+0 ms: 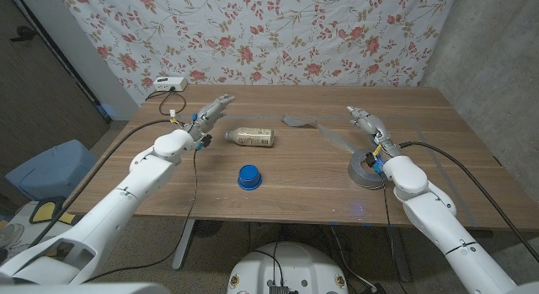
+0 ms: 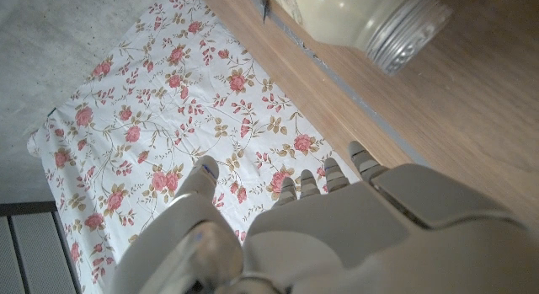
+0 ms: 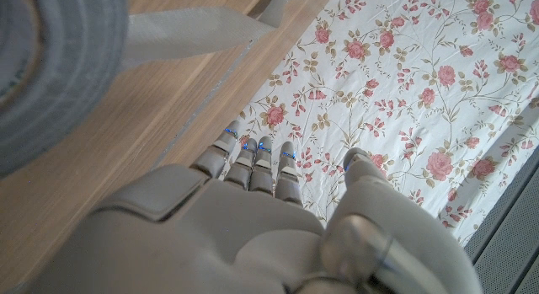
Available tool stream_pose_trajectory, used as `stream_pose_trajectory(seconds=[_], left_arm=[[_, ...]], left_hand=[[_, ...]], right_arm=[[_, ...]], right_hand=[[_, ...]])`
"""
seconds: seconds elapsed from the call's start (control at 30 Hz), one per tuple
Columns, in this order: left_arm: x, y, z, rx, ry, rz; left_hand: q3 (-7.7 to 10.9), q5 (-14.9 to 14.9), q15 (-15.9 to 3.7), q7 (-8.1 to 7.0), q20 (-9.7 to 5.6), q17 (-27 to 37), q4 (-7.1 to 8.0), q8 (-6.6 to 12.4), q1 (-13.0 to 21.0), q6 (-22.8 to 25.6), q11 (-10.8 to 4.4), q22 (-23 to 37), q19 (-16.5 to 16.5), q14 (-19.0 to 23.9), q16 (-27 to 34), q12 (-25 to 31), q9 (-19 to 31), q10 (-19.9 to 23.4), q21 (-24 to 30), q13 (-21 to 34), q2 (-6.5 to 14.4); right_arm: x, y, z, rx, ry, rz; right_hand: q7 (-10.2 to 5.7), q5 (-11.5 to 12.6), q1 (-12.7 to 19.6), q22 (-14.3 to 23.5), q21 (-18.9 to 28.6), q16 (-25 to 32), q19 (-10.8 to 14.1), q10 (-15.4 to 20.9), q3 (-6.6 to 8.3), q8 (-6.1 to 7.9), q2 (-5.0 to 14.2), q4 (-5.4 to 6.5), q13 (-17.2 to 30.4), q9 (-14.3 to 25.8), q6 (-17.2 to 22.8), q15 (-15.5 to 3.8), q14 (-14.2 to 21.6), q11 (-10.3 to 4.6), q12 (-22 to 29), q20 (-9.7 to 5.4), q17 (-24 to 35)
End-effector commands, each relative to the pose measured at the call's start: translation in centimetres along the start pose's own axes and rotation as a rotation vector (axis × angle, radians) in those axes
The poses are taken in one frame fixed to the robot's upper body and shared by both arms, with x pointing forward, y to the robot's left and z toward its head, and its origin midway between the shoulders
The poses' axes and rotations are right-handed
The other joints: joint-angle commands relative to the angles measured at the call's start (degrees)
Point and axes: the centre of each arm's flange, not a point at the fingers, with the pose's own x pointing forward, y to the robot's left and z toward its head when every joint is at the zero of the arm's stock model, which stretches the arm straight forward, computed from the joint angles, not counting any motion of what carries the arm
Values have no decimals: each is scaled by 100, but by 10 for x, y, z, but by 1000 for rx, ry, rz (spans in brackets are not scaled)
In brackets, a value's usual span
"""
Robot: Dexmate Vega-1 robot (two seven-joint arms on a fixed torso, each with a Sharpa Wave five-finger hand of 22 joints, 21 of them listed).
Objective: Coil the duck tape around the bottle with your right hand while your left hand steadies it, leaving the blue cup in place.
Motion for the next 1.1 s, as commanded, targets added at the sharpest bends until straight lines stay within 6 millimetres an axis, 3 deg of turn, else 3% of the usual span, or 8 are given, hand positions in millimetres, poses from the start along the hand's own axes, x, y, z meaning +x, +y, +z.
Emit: stream_pose_trajectory(seconds=[0.03, 0.3, 0.47, 0.73, 1.1], left_arm=[[1, 12, 24, 262, 65, -60], [6, 8, 42, 476, 100, -102], [10, 3, 52, 598, 116, -135], [12, -3, 69, 762, 152, -173], [19, -14, 87, 965, 202, -228]], left_hand=[[8, 3, -36, 42, -12, 20, -177, 86, 198, 216, -16, 16, 107, 216, 81, 87, 21, 208, -6, 15, -82], [36, 34, -72, 113, 54, 31, -427, 182, 562, 624, -14, 17, 376, 561, 115, 177, 37, 537, 37, 35, -156], [64, 64, -269, 58, -26, 33, -542, 275, 964, 987, -186, 11, 656, 787, 120, 269, 47, 880, 89, 47, -237], [100, 111, -437, -9, -80, 30, -577, 347, 1562, 1327, -306, 3, 946, 1100, 135, 335, 56, 1223, 125, 55, -329], [105, 156, -494, -97, -113, 27, -576, 415, 2040, 1617, -411, -5, 1106, 1200, 99, 328, 67, 1349, 125, 61, -405]], right_arm=[[-29, 2, 0, -92, 42, -56], [-47, 1, -5, -81, 52, -104], [-58, 2, -5, -86, 53, -135], [-74, 2, -5, -112, 58, -179], [-90, -1, -6, -124, 70, -224]], right_hand=[[16, 27, -1, 28, -5, 15, -10, 49, -59, 30, -70, 1, 0, 10, 59, 50, 4, -17, 17, 33, 2], [20, 33, -21, 29, -4, 11, -9, 48, -87, 32, -99, -10, -2, 11, 68, 45, 5, -24, 12, 43, 0], [27, 37, -25, 29, -3, 11, -7, 59, -95, 34, -104, -16, -3, 12, 74, 45, 8, -17, 14, 50, -1], [23, 46, -25, 30, -3, 10, -5, 71, -108, 40, -102, -32, -5, 14, 93, 46, 17, -8, 14, 45, -6], [23, 52, -27, 31, 8, 14, 22, 97, -121, 45, -97, -47, -7, 16, 112, 49, 37, 9, 19, 30, -8]])
